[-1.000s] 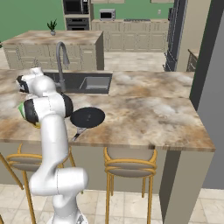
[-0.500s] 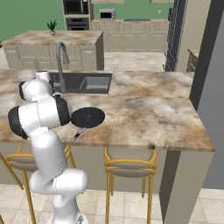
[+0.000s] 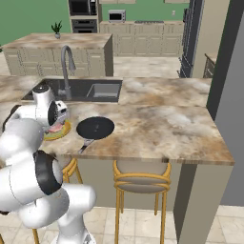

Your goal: Pick up the pan with the steak in it and place it on the dining table. Then place the steak on the plate.

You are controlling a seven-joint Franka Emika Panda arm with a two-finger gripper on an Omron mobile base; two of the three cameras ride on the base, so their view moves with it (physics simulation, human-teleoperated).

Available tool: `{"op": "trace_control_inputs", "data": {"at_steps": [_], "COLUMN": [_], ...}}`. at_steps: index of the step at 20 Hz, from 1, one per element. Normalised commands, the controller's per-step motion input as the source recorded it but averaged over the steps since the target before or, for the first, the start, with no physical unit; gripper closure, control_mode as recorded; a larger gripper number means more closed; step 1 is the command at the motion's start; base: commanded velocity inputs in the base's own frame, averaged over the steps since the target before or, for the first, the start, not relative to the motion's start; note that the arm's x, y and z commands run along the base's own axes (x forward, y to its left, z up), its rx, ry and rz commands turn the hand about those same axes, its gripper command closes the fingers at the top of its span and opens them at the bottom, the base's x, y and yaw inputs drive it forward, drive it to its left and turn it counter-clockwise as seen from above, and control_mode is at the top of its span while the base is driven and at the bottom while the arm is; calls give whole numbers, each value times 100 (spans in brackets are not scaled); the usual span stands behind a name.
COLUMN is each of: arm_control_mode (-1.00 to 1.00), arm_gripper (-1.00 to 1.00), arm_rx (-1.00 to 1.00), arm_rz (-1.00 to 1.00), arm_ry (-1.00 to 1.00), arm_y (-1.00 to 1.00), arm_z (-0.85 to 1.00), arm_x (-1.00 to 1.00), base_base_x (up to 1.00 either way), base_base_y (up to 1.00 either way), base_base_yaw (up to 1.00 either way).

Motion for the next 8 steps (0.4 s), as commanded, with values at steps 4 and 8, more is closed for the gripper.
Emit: {"op": "trace_control_inputs", "data": {"at_steps": [4, 8], "arm_control_mode": [-100, -100], "arm_gripper": [-100, -100], "arm_rx": [18, 16], "arm_rz": [0, 0], "arm_ry": [-25, -26], "arm_y": [-25, -26], "arm_z": [79, 79], "arm_x": [-71, -76], "base_base_x": [0, 0], "base_base_y": [0, 0], "base_base_yaw": [0, 0]}}
